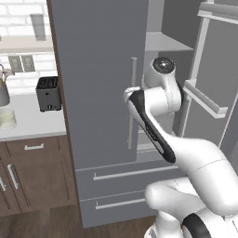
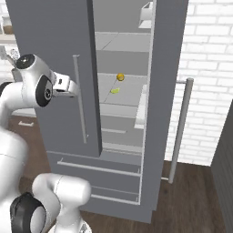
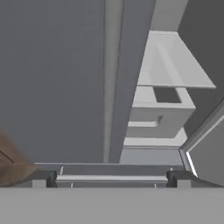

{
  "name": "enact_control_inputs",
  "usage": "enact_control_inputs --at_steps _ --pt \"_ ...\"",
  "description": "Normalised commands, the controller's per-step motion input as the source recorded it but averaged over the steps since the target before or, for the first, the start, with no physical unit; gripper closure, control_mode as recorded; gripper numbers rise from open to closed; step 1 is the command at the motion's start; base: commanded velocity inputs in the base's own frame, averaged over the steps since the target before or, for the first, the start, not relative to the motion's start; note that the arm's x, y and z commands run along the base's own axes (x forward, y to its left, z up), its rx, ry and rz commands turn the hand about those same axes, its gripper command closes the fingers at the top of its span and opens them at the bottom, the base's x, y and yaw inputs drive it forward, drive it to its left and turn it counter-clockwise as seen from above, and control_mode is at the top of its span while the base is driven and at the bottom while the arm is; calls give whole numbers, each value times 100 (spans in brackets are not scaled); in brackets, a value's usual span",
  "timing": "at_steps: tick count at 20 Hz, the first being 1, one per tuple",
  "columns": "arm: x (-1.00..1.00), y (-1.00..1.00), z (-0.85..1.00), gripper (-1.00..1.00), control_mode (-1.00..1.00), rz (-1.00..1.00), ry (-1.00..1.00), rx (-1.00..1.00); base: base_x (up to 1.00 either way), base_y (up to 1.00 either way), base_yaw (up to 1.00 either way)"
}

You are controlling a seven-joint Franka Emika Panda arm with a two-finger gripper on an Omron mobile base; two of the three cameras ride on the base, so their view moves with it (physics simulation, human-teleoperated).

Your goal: Grab a lemon wedge from the fridge and one ice cube from the ice bowl, and put them in the glass of lemonade.

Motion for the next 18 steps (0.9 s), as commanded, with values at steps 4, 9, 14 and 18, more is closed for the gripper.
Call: enact_control_inputs --at_steps 4,9,14,18 --pt "51 14 -12 -100 -100 5 -12 0 0 0 0" --pt "86 -3 4 -100 -100 -1 0 0 0 0 0" --pt "57 -3 5 -100 -100 -1 1 2 0 0 0" --pt "35 0 -22 -100 -100 0 0 0 0 0 0"
